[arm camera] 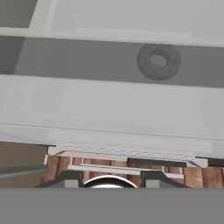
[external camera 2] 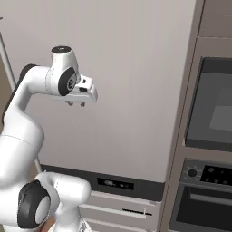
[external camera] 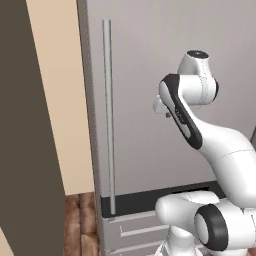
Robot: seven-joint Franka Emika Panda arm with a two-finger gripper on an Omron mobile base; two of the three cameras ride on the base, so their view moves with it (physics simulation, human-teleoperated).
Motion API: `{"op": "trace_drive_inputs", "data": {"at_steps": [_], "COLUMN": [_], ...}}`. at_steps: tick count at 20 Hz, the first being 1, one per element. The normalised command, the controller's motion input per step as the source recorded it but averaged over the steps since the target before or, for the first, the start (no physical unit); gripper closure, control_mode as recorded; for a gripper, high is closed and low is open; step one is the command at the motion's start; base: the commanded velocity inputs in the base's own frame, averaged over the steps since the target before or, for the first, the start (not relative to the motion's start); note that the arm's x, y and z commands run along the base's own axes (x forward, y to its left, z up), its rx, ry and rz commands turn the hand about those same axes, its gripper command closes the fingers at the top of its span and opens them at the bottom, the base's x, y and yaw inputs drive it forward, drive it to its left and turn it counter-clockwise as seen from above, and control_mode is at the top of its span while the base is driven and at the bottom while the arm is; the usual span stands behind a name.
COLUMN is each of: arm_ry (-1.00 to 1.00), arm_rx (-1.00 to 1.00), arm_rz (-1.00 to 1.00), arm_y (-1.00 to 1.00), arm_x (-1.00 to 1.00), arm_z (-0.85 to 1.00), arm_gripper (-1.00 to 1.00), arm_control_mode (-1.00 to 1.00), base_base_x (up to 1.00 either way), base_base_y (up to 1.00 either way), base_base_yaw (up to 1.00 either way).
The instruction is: Take the cupcake and donut from the fridge and place them on the empty tray on the dining counter.
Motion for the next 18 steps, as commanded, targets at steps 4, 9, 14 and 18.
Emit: {"op": "trace_drive_inputs", "data": {"at_steps": [4,9,14,18], "arm_ry": [-0.04,-0.23,-0.24,-0.17], "arm_rx": [0.0,0.0,0.0,0.0], "arm_rz": [0.0,0.0,0.0,0.0], "arm_y": [-0.03,-0.1,-0.01,0.0], "arm_x": [-0.37,-1.0,-0.97,-0.74], "arm_z": [-0.01,-0.11,-0.24,-0.39], "arm_gripper": [-1.0,-1.0,-1.0,-1.0], "arm_control_mode": [-1.0,-1.0,-1.0,-1.0], "base_base_x": [0.0,0.0,0.0,0.0], "base_base_y": [0.0,0.0,0.0,0.0], "base_base_yaw": [0.0,0.0,0.0,0.0]}}
